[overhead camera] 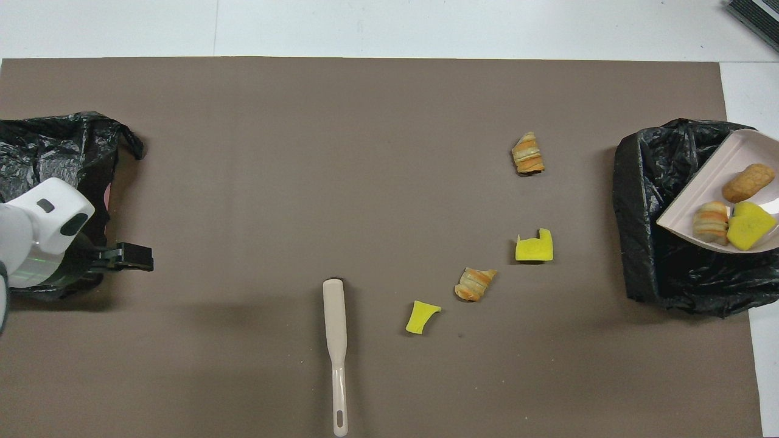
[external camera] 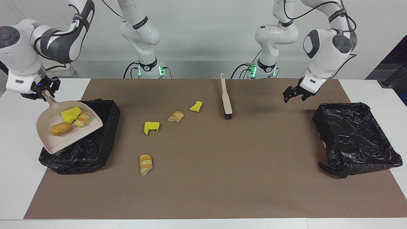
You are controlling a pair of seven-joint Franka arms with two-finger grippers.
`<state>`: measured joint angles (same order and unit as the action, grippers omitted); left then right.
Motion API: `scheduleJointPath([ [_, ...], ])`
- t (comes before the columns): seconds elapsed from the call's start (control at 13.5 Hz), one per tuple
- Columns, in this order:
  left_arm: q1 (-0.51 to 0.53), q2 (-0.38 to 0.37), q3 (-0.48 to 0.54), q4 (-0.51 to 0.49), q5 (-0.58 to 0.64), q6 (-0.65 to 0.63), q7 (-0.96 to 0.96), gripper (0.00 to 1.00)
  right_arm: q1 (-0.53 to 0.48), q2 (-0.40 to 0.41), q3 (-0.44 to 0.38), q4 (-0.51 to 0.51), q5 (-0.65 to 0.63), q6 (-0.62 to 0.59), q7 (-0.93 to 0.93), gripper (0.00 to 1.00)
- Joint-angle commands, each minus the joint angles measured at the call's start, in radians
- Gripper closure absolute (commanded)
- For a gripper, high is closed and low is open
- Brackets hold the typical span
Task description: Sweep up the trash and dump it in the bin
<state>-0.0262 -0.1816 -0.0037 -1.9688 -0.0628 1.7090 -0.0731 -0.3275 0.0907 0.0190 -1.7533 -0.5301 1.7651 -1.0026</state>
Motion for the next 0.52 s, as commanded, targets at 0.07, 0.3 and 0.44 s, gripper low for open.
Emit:
scheduleJointPath([
  [0.07,0.009,0.008,-0.005,0.144,0.02,-0.1,0.009,0.0,0.007,0.011,0.002,0.032,-0.085,-0.035,0.038,1.0],
  [0.3,0.006,0.011,0.005,0.197,0.02,-0.112,0.012,0.0,0.012,0.018,0.004,0.066,-0.158,-0.064,0.035,1.0],
  [0.44,0.006,0.022,0.005,0.211,0.024,-0.117,0.009,0.0,0.013,0.037,0.004,0.104,-0.185,-0.096,0.019,1.0],
])
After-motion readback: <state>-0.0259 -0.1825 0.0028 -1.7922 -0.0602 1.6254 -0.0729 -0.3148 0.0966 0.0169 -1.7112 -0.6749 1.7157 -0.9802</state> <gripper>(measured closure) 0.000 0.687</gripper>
